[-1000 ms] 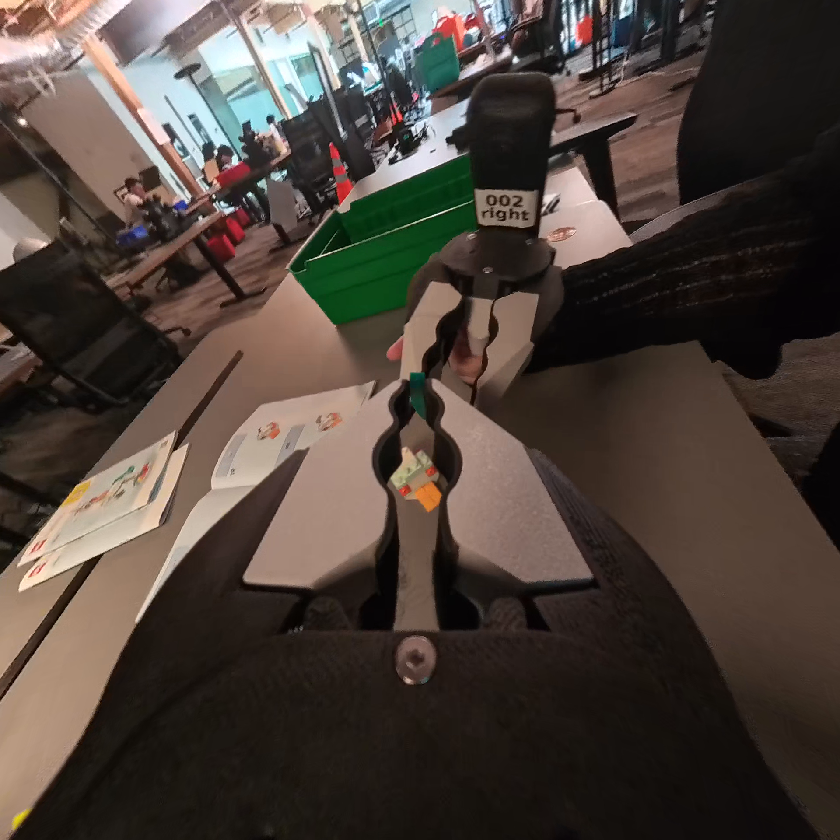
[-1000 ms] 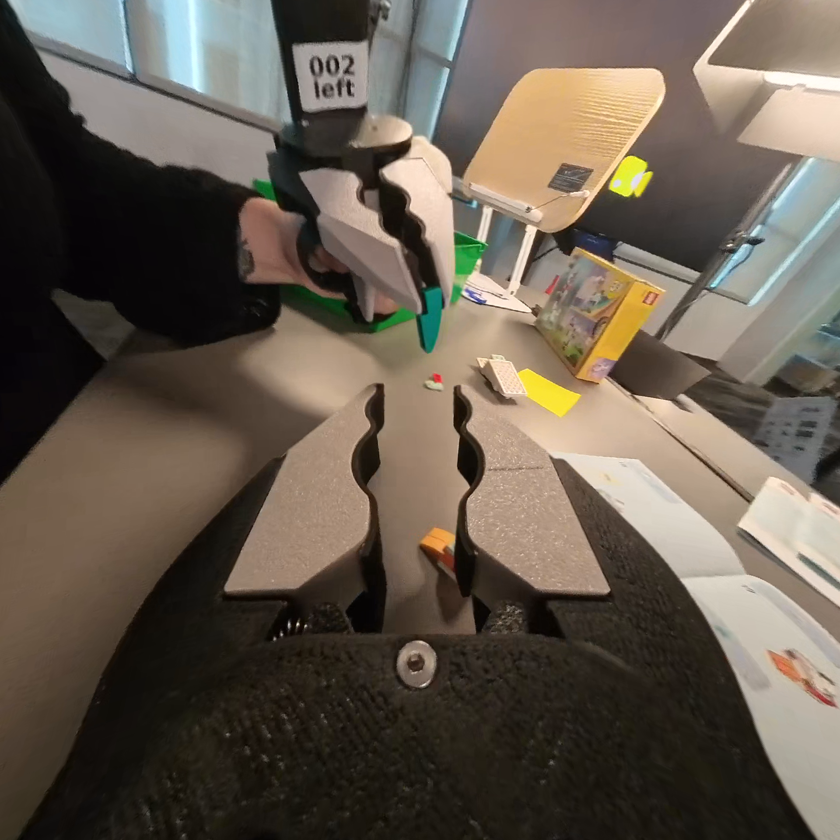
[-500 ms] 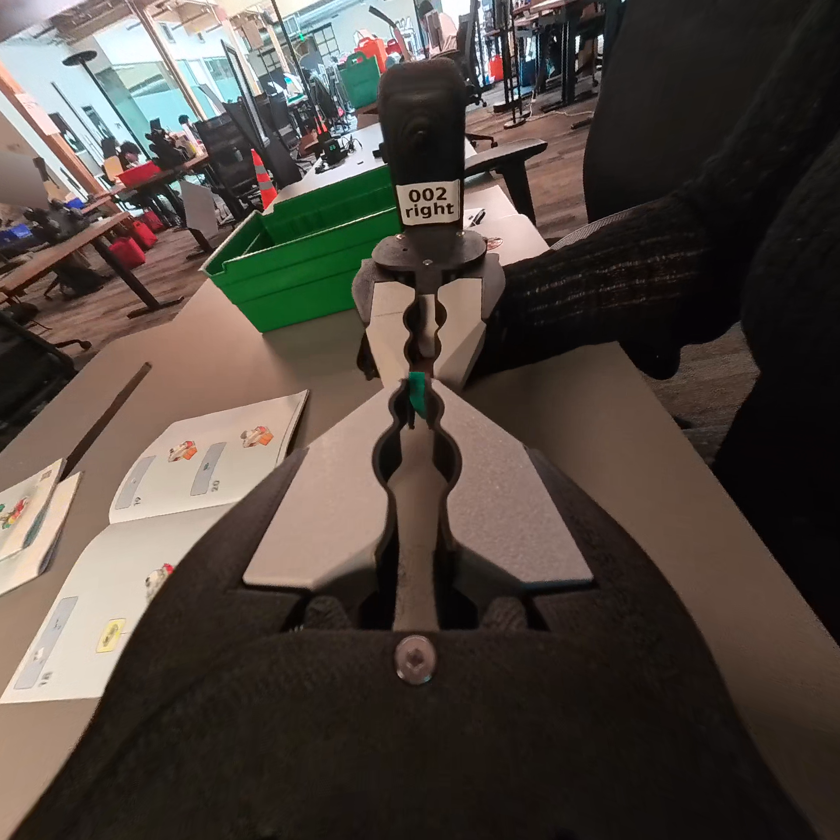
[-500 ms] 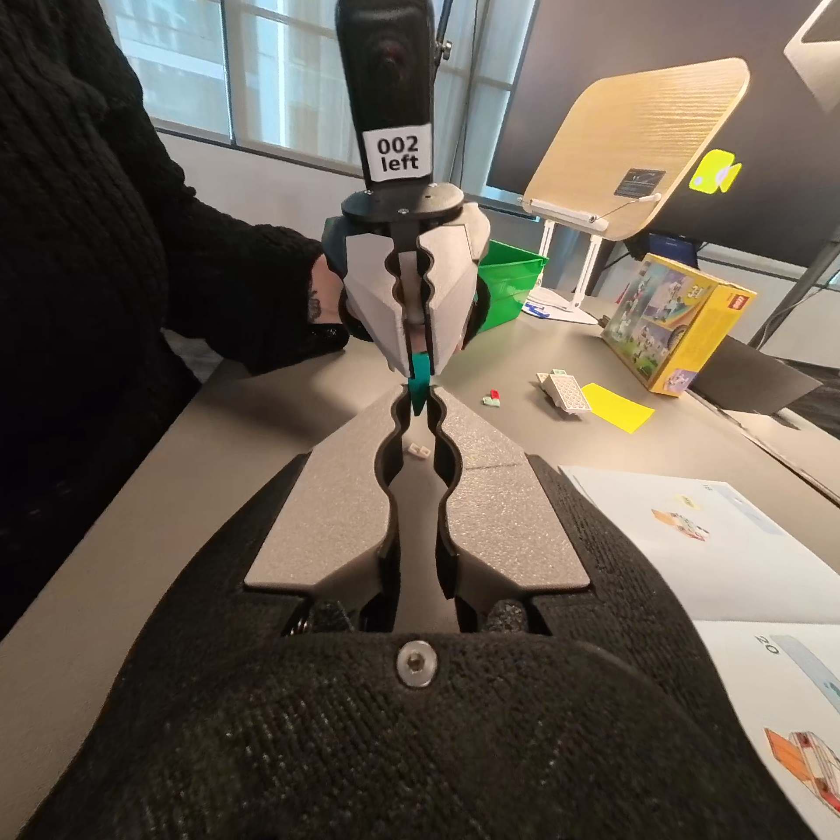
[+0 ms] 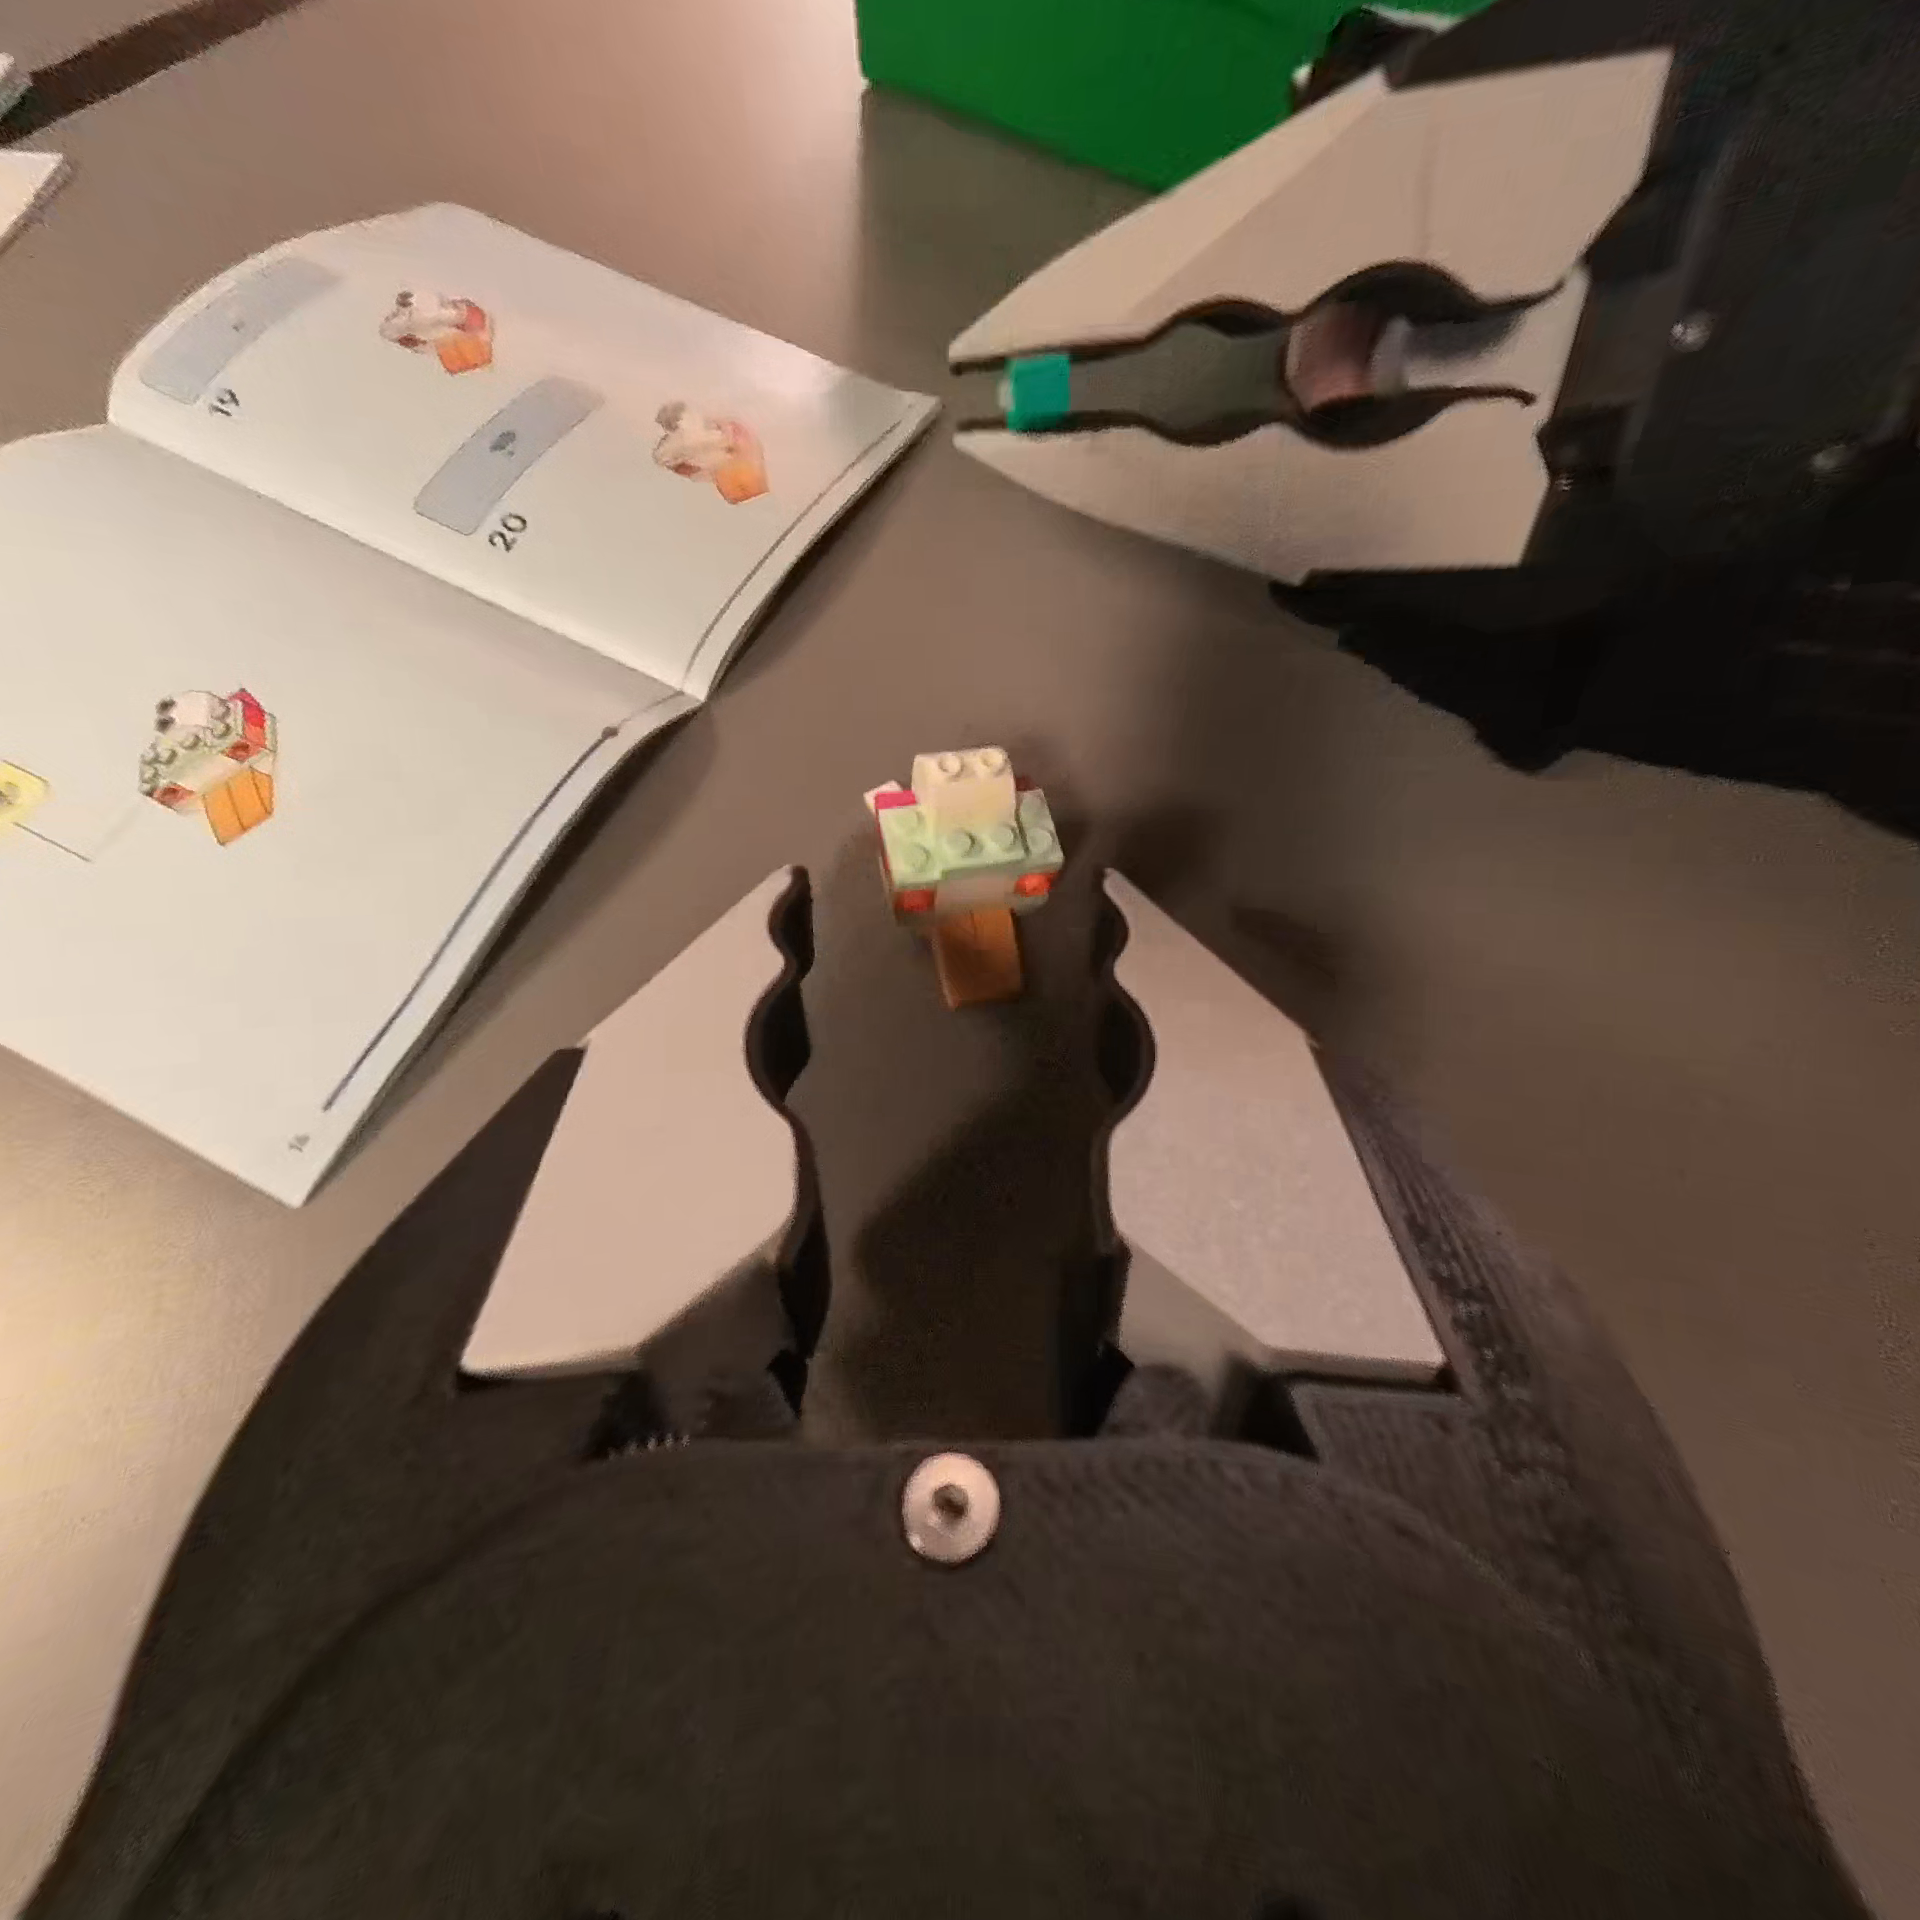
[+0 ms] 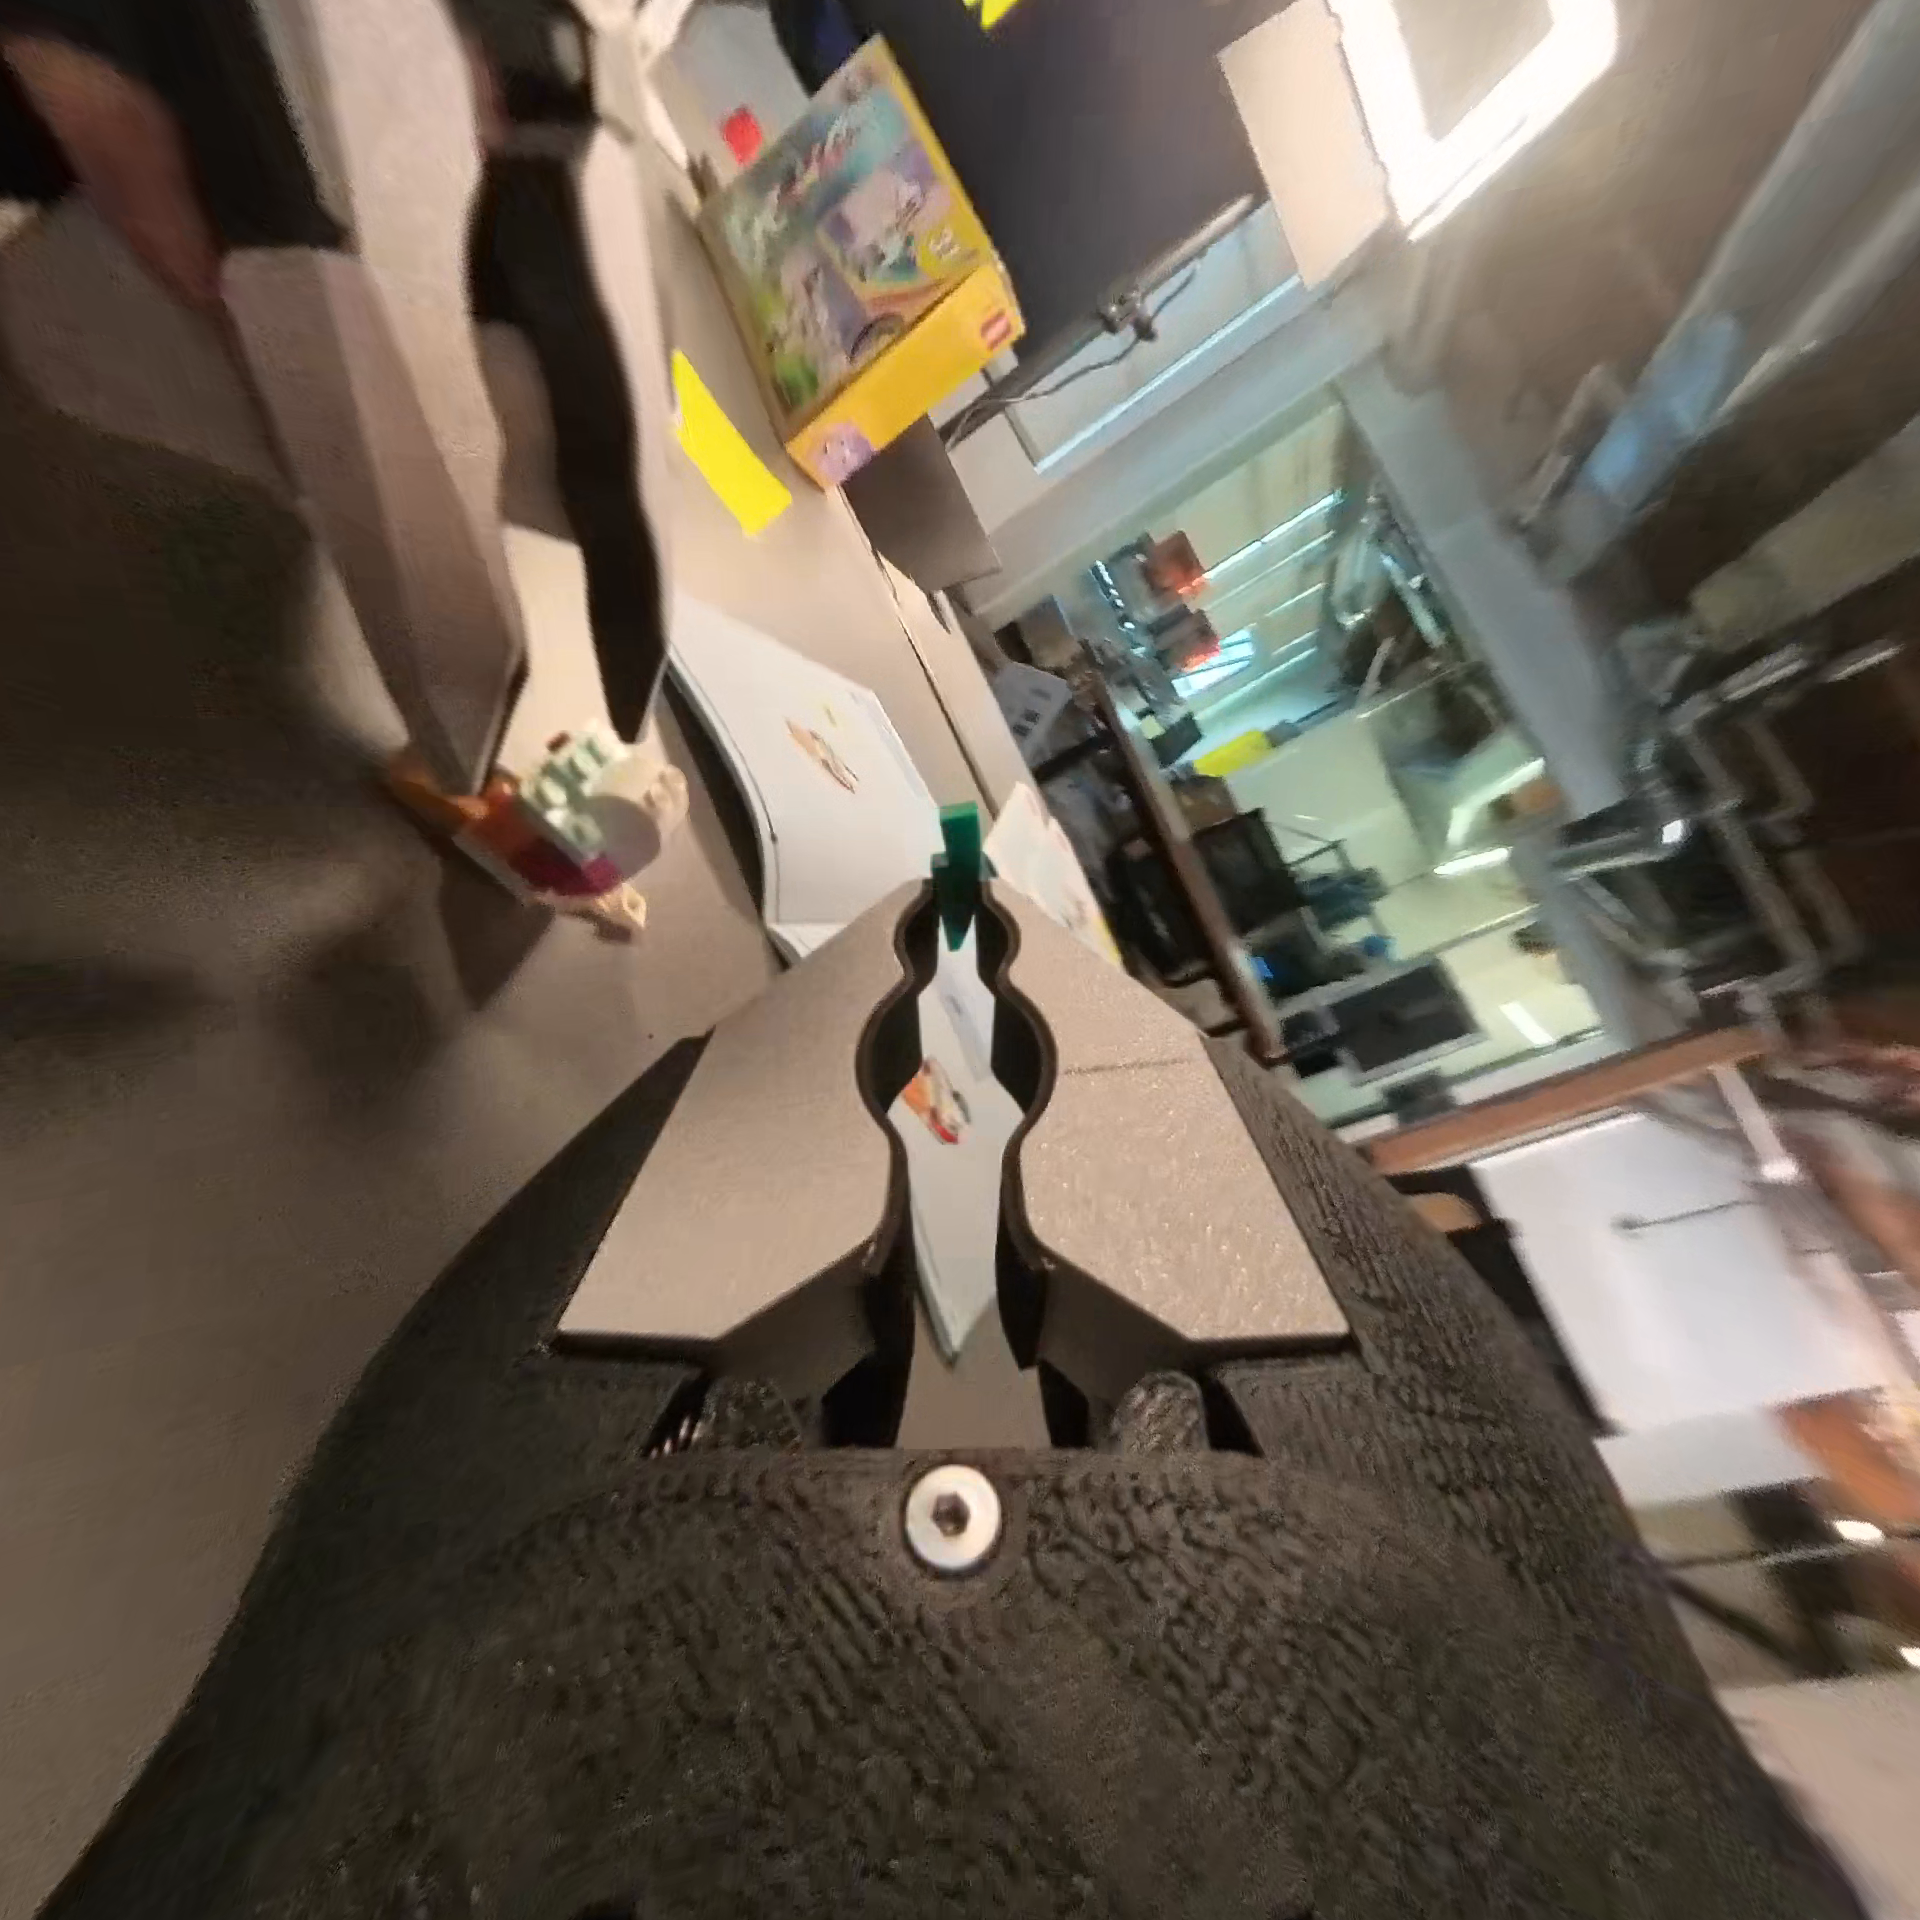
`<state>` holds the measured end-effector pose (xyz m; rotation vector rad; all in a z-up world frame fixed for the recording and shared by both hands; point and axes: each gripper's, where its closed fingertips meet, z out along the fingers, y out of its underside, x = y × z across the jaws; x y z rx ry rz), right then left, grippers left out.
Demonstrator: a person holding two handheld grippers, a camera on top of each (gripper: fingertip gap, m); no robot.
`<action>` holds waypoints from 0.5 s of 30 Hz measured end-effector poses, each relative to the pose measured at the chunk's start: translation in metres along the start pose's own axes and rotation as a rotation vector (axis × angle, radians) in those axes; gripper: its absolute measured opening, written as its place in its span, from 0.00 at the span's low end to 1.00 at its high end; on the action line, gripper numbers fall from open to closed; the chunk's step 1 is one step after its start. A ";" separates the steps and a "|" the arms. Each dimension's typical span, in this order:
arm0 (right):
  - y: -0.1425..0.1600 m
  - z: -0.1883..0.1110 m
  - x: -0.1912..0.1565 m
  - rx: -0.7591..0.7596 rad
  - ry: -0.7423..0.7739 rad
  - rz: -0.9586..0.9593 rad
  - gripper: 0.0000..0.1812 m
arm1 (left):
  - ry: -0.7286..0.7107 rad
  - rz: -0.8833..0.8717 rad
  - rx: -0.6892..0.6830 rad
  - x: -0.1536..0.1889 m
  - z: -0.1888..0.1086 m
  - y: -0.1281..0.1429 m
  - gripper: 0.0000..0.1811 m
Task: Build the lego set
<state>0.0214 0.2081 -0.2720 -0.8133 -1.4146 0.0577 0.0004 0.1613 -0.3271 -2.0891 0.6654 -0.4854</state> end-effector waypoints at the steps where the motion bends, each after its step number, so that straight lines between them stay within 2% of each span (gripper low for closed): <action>1: 0.001 0.001 -0.001 -0.012 0.015 -0.059 0.03 | -0.021 0.011 -0.005 -0.001 0.003 -0.001 0.28; 5: -0.001 0.003 -0.005 -0.027 0.047 -0.187 0.02 | -0.054 0.031 -0.103 0.000 0.016 0.009 0.29; 15: 0.001 0.004 -0.008 -0.051 0.052 -0.231 0.03 | -0.068 -0.018 -0.104 -0.004 0.019 0.007 0.20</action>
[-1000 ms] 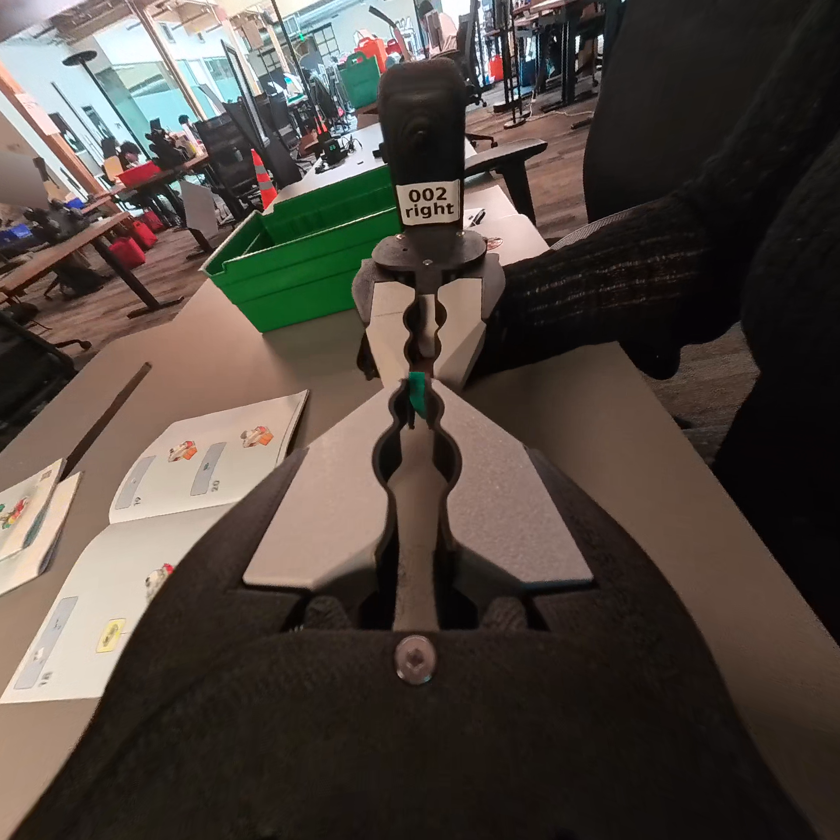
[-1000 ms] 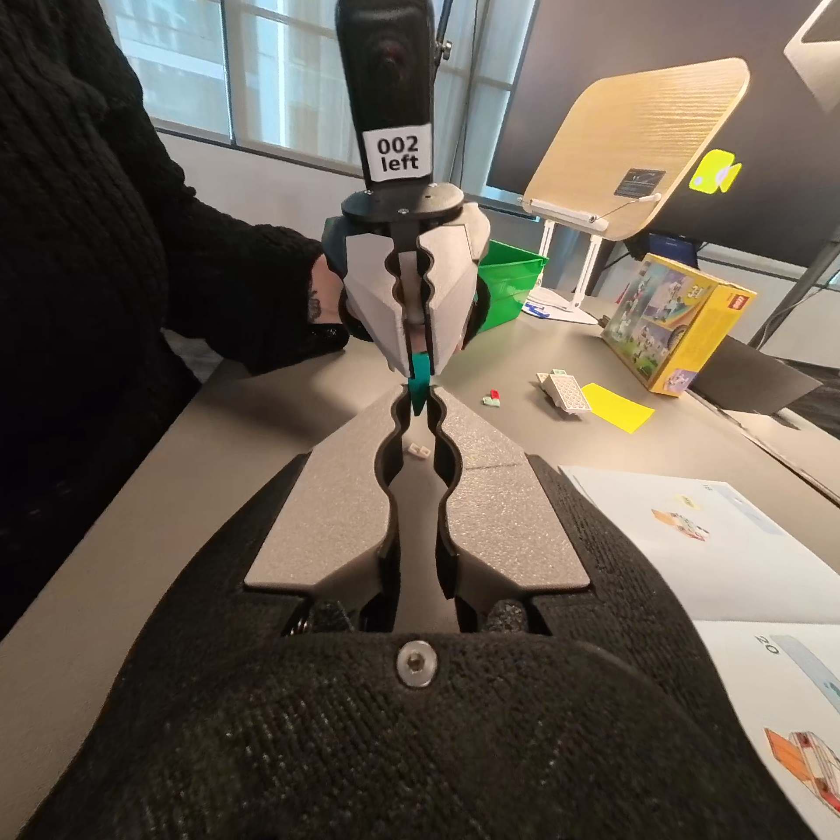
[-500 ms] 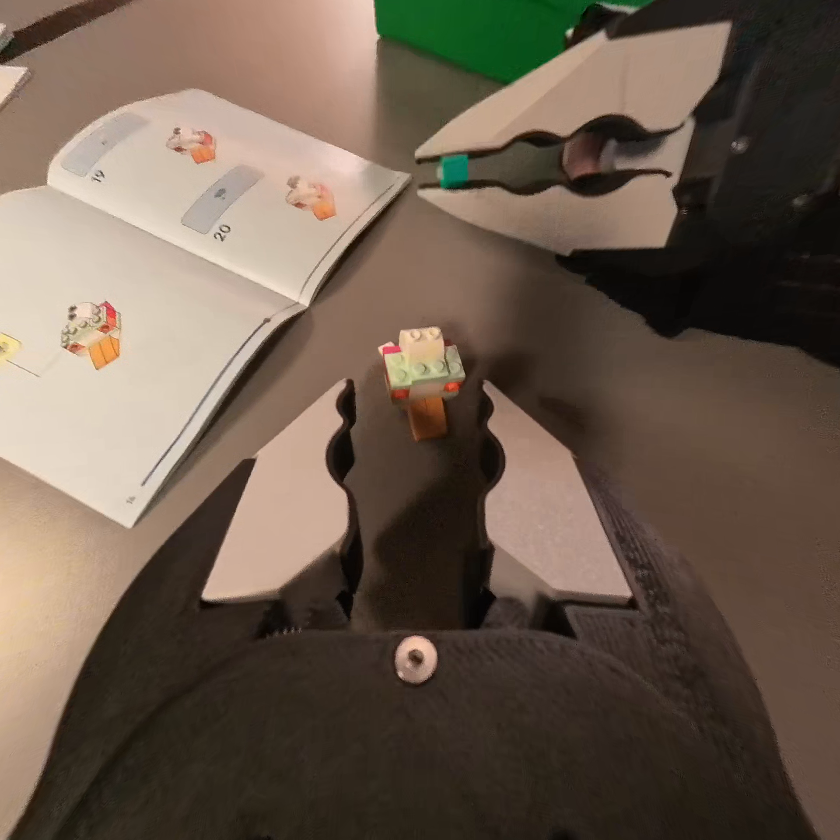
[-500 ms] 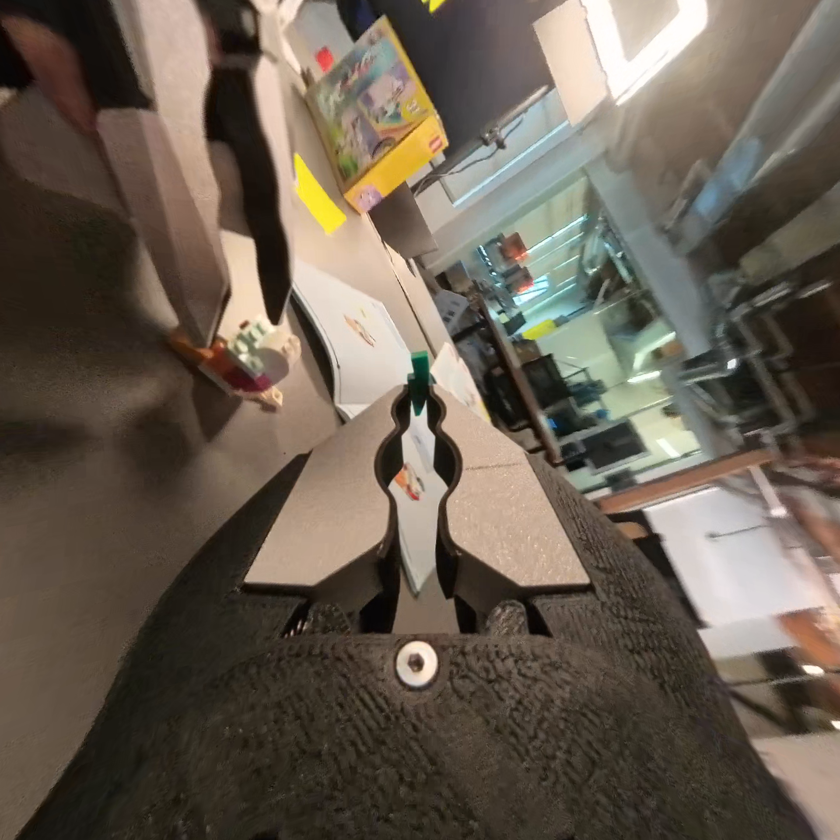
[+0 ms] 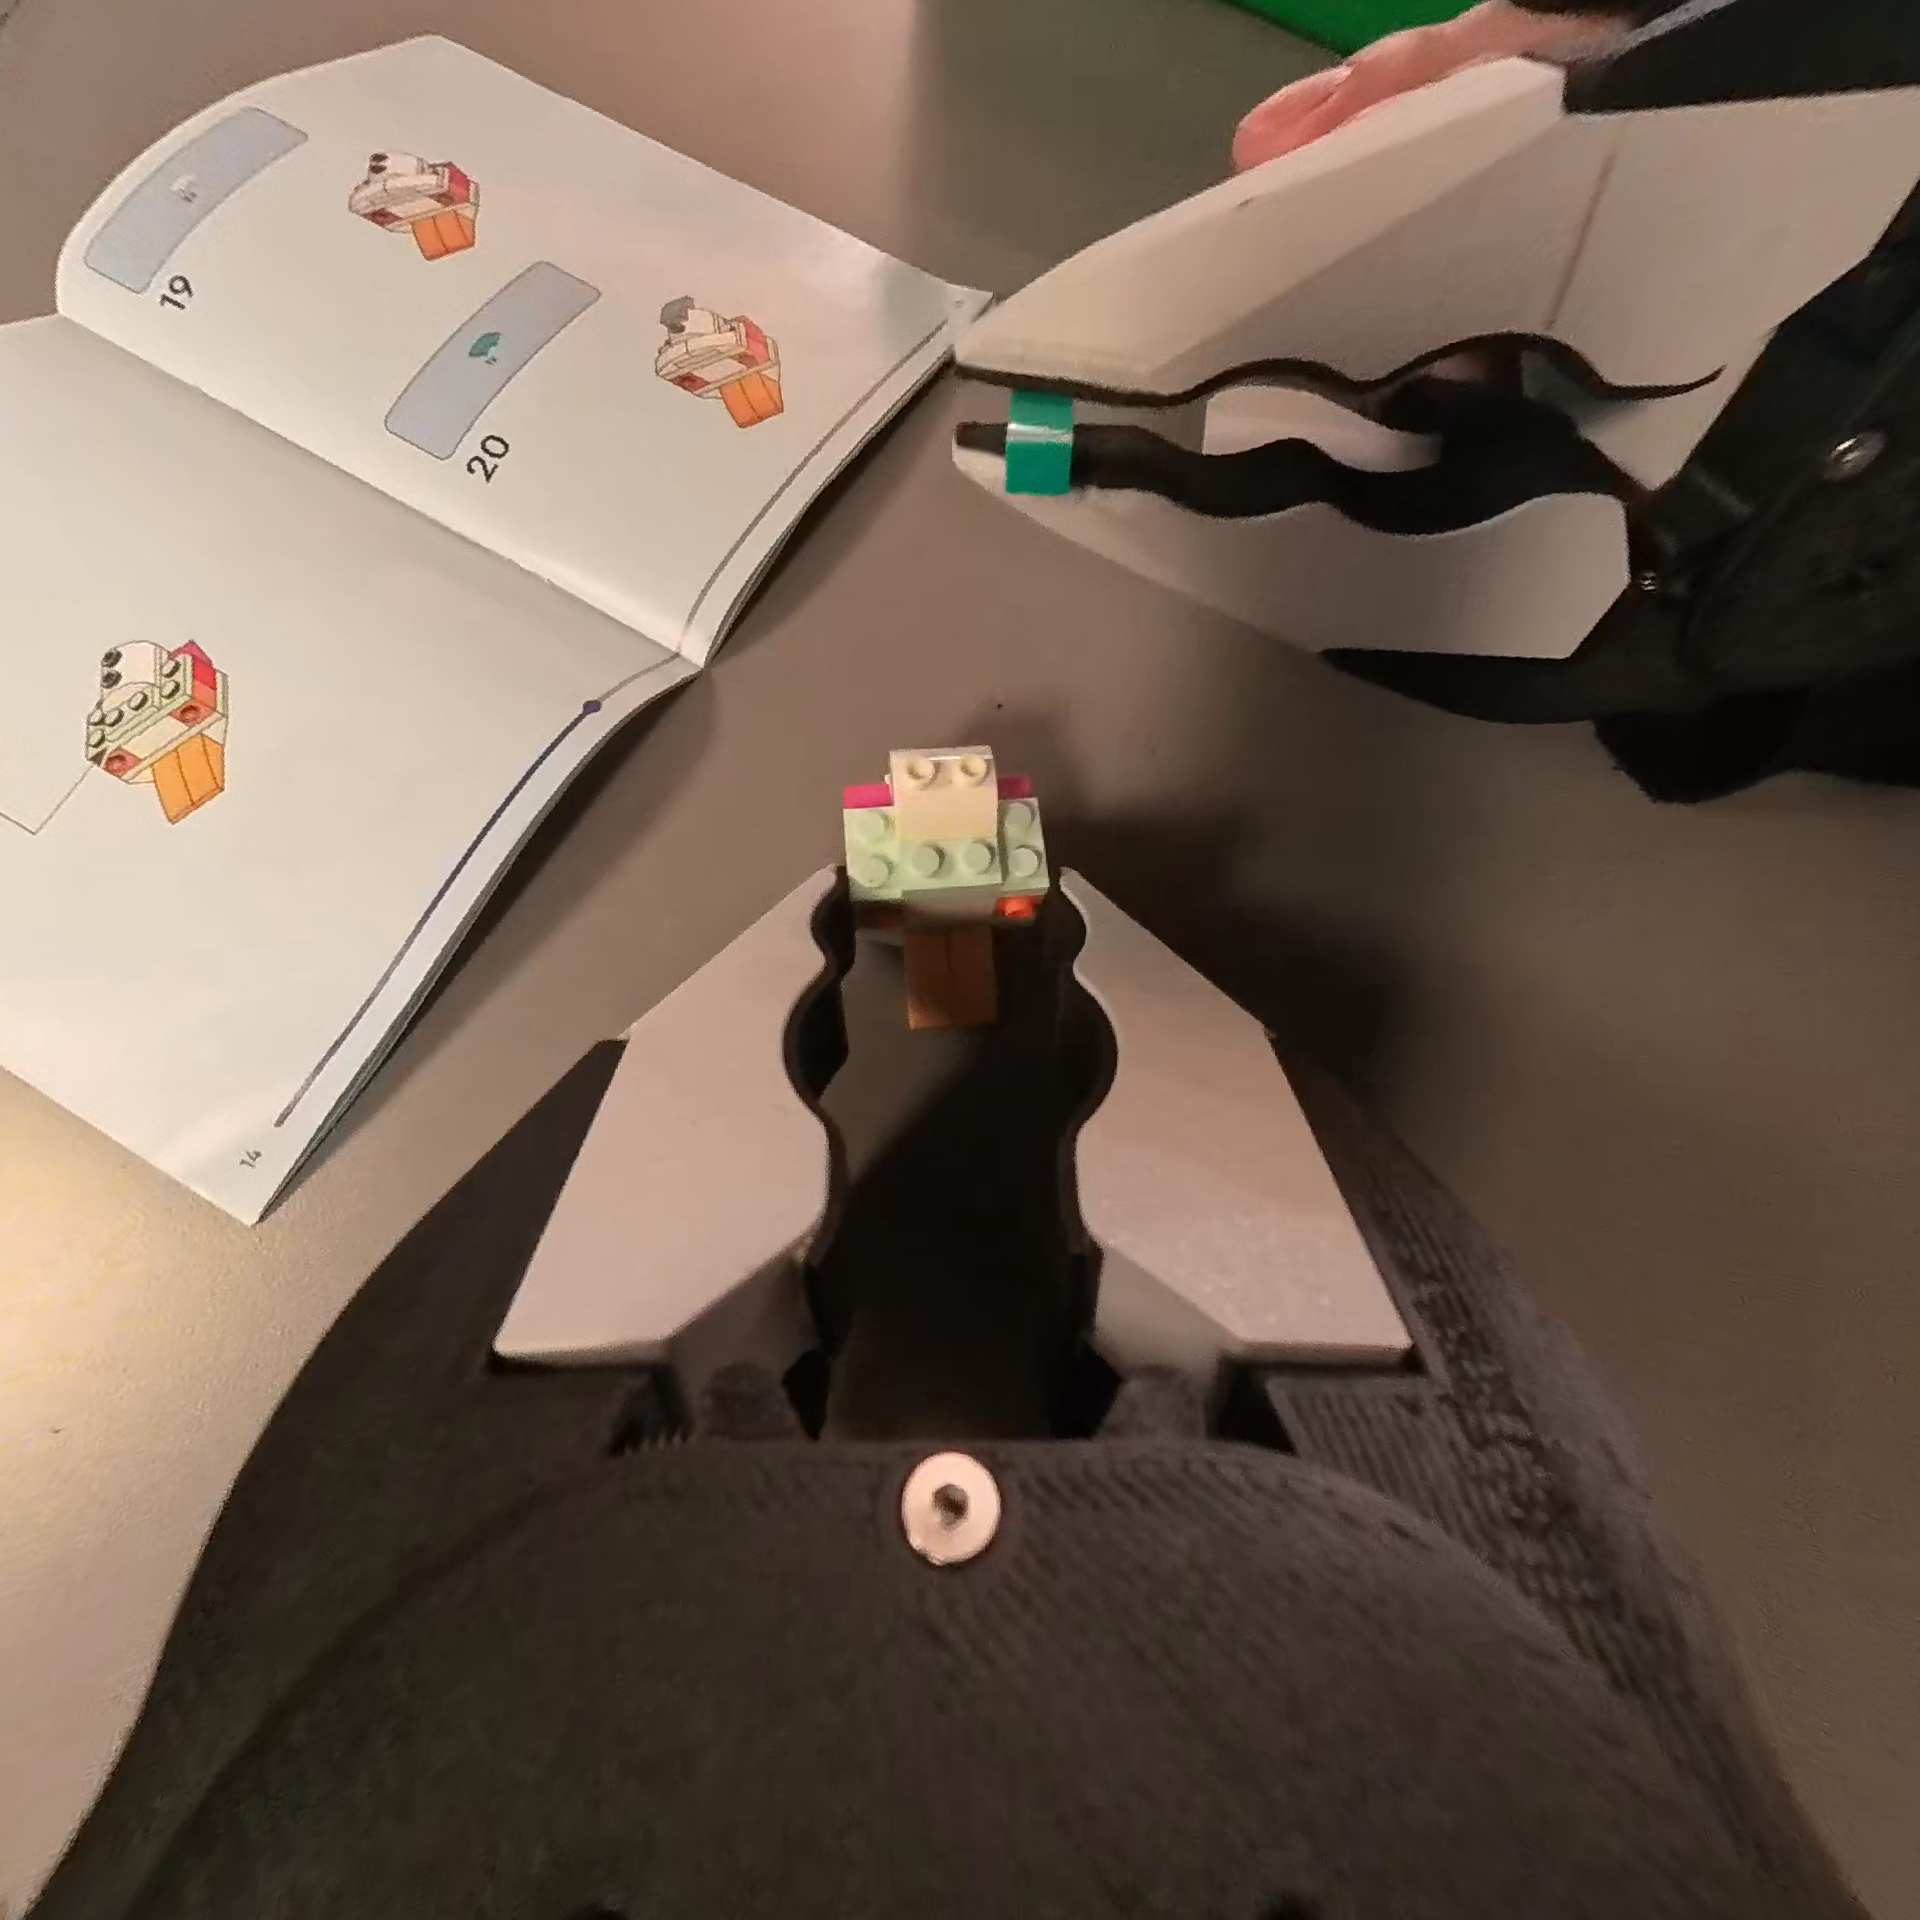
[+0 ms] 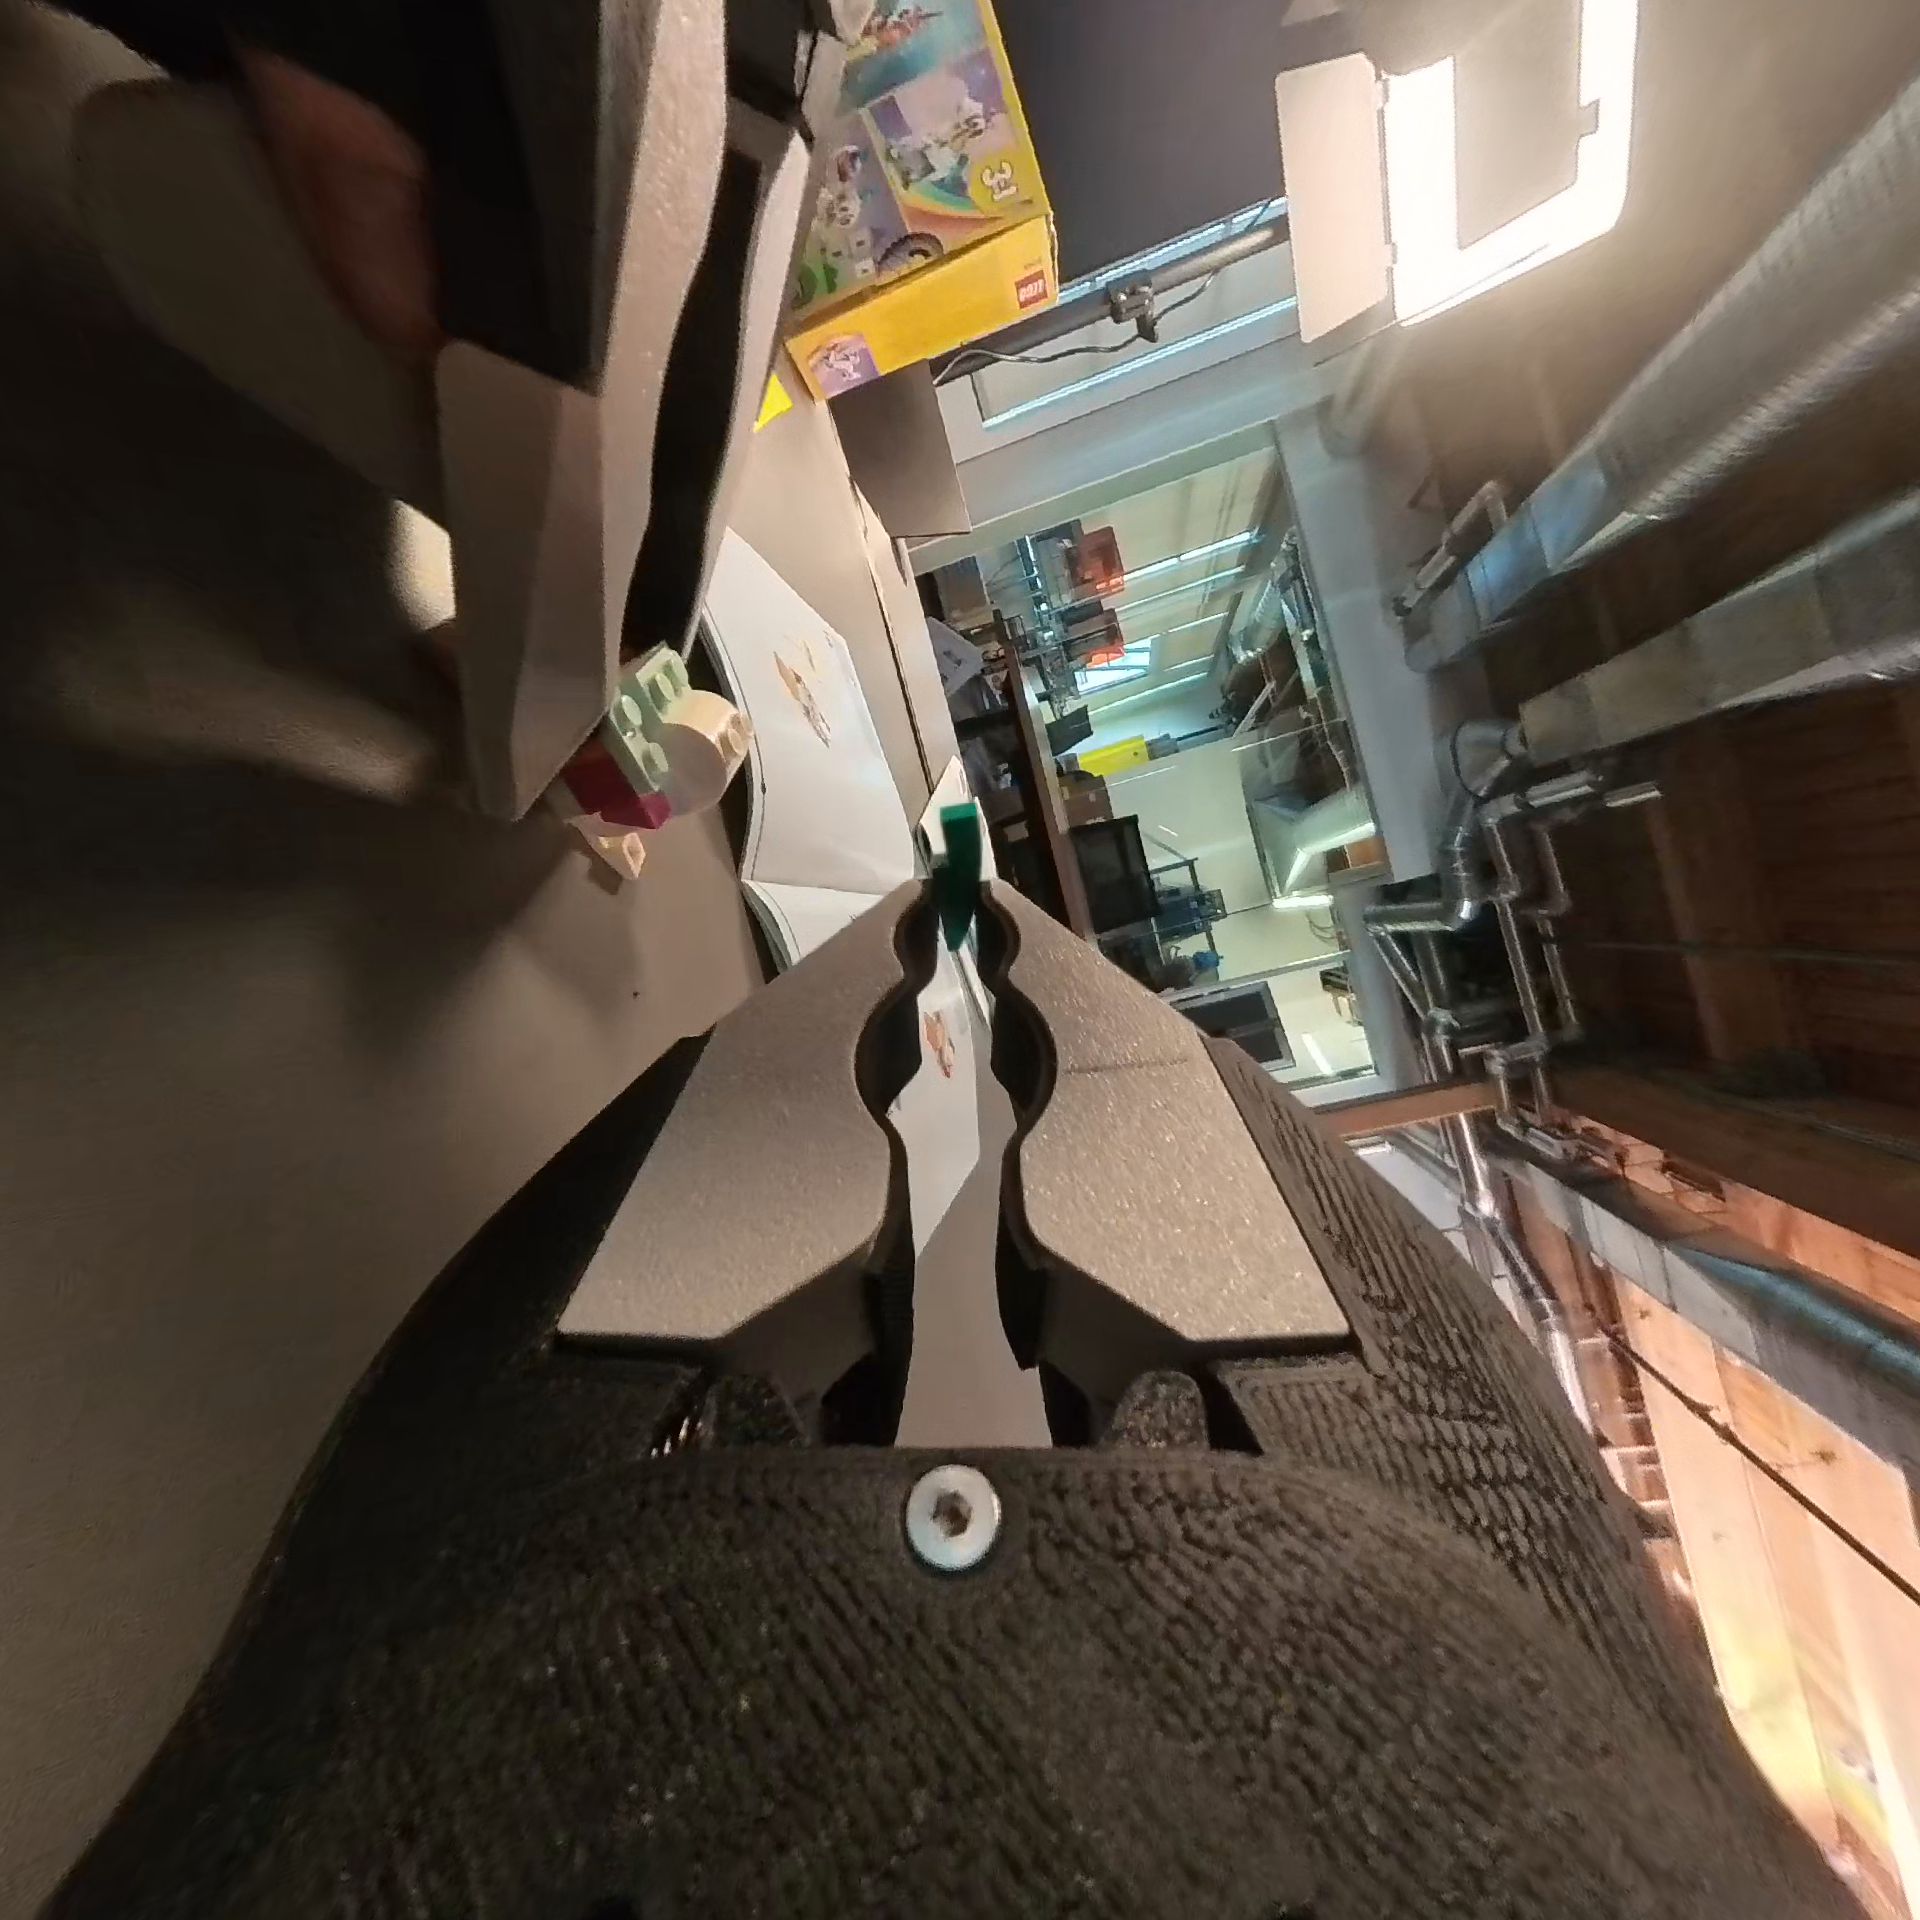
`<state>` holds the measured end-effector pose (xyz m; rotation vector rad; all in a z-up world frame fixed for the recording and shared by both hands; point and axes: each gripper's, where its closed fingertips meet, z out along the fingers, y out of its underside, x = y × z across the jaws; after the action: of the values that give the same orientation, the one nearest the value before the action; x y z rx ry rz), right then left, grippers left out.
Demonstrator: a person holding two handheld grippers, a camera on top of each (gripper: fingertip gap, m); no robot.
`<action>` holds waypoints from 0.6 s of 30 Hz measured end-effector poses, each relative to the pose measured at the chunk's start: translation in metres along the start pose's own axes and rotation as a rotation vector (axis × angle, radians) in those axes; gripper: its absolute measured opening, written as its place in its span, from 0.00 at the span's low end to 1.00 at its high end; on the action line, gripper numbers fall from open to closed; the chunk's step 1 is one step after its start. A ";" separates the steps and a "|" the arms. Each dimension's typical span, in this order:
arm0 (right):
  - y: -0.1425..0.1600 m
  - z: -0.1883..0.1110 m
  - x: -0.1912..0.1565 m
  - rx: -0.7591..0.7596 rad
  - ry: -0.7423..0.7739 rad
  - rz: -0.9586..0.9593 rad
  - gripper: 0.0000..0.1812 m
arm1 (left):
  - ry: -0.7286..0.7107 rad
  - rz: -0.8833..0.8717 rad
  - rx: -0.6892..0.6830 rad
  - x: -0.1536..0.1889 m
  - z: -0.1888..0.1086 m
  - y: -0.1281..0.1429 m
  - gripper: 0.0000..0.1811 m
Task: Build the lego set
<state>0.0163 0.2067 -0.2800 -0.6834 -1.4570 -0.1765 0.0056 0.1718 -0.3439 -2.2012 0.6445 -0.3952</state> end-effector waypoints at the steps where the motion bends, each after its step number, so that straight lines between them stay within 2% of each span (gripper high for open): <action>1: 0.000 0.000 0.000 -0.002 0.002 0.002 0.03 | 0.002 0.001 0.000 0.000 0.000 0.000 0.20; 18: -0.003 0.000 -0.001 -0.002 0.012 -0.035 0.03 | 0.062 -0.008 0.039 0.006 -0.004 -0.004 0.20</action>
<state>0.0147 0.2045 -0.2798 -0.6580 -1.4582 -0.2094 0.0103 0.1680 -0.3379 -2.1620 0.6562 -0.4780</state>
